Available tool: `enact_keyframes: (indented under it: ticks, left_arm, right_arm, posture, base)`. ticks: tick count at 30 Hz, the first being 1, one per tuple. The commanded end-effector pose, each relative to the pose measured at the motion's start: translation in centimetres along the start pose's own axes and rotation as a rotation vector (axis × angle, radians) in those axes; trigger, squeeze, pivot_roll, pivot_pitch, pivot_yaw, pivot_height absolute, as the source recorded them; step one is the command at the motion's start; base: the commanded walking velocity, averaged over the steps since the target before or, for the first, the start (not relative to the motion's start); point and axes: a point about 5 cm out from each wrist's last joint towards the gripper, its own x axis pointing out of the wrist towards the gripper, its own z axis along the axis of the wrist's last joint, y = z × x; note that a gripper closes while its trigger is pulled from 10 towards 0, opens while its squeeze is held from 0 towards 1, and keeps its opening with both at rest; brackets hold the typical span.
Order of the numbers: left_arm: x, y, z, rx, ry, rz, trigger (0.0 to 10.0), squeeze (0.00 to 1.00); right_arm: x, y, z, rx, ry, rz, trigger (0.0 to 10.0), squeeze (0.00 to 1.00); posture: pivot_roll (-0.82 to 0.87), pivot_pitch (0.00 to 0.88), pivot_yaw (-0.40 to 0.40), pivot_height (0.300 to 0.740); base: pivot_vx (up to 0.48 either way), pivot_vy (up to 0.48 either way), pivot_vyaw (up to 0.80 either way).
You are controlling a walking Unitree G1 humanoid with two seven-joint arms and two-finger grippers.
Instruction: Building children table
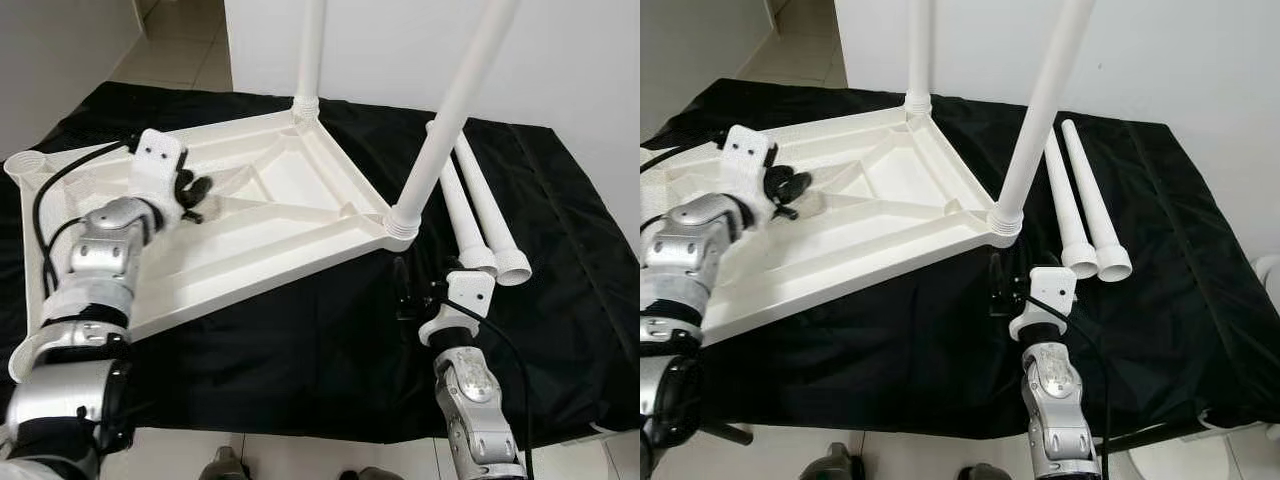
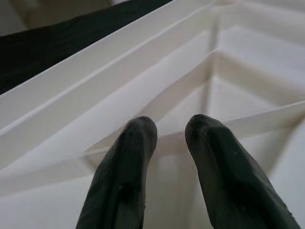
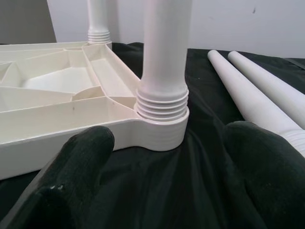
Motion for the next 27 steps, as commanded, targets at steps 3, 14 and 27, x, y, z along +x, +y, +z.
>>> enact_keyframes:
  ticks: [3,14,27]
  left_arm:
    - [0.0,0.5,-0.1,0.049,0.022,0.052,10.0,0.00]
    - [-2.9,5.4,-2.0,0.221,0.164,0.188,10.0,0.00]
    - [-3.4,5.4,-2.9,0.322,0.212,0.104,10.0,0.00]
  right_arm:
    - [-0.1,-0.1,-0.2,0.001,0.003,-0.010,10.0,0.00]
    - [-0.2,-0.4,-0.2,-0.009,0.002,-0.009,10.0,0.00]
    - [0.0,-0.4,-0.2,-0.011,0.003,-0.001,10.0,0.00]
  posture:
    - [0.05,0.028,-0.050,0.740]
    - [0.05,0.035,-0.057,0.740]
    - [0.06,0.041,-0.064,0.740]
  base:
    - [0.000,0.000,0.00]
    - [0.000,0.000,0.00]
    - [0.000,0.000,0.00]
